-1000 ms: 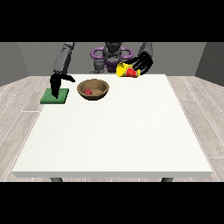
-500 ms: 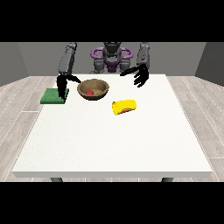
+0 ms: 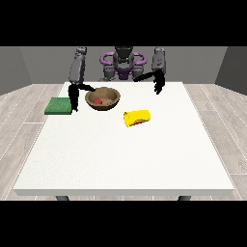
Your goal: Pick the cup and pour the ball into the bowl, then pick the bowl and place it on the pad
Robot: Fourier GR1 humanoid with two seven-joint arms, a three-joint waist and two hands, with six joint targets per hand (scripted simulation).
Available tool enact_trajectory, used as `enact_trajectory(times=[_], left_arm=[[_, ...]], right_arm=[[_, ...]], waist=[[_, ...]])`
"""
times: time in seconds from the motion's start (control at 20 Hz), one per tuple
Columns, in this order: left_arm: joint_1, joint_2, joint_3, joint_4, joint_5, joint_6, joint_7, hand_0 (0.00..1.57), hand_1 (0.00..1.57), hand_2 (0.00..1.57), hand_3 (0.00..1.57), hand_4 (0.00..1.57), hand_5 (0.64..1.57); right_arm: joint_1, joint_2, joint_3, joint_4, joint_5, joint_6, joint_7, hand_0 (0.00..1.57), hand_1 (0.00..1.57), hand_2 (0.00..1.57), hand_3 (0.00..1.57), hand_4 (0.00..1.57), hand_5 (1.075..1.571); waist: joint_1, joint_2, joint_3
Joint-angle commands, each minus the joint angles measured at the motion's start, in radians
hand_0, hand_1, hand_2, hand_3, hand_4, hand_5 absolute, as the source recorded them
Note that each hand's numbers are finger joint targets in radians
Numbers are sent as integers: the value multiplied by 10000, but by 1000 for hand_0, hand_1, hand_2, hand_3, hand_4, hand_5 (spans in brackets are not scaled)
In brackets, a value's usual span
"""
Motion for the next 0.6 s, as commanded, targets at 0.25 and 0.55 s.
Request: enact_trajectory(times=[0.25,0.55], left_arm=[[-655,84,-473,-1180,-74,-443,595,0,0,0,0,0,1557],[-205,-136,-863,-1329,-144,-631,855,0,0,0,0,0,1561]], right_arm=[[4,-223,-585,905,-320,195,-1202,0,0,0,0,133,1531],[4,497,-590,695,-535,-401,-624,0,0,0,0,242,1532]], waist=[[847,1071,15],[1266,517,8]])
